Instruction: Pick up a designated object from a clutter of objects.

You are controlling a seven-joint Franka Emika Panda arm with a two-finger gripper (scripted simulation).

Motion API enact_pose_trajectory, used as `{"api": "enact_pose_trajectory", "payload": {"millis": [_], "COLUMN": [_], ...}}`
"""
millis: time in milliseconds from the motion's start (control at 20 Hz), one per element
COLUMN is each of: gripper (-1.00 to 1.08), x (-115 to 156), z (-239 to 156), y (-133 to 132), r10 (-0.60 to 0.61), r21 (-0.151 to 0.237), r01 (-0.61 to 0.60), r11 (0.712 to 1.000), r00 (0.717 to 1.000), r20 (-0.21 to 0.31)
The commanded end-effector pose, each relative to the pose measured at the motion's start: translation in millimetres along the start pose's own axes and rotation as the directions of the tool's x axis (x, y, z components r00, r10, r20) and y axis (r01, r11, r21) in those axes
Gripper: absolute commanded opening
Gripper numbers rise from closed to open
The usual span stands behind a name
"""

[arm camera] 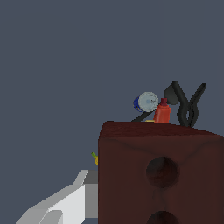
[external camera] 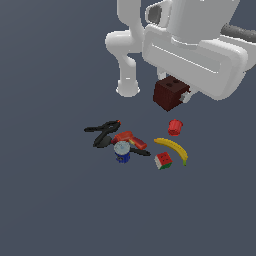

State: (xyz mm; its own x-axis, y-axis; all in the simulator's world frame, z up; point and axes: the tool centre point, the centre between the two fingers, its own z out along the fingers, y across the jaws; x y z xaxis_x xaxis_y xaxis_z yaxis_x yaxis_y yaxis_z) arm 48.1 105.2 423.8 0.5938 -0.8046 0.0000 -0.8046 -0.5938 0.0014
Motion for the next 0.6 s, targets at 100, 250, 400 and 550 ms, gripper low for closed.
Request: {"api": "enact_pose_trajectory", "payload": {"millis": [100, 250, 400, 550], "gripper": [-1.0, -1.0, -1.0, -1.0], "x": [5.9, 8.3, 10.0, 10.3], "z": [-14.3, -19.4, -22.1, -23.0], "y": [-5.0, -7.1, -8.3, -8.8], "r10": [0.0, 0.0, 0.0, 0.0], "r21": [0.001, 0.001, 0.001, 0.001], "r01": [0.0, 0.0, 0.0, 0.0], "r11": [1.0, 1.0, 1.0, 1.0], "r00": [1.0, 1.0, 1.0, 1.0], "r20": [-0.001, -0.001, 0.0, 0.0]}}
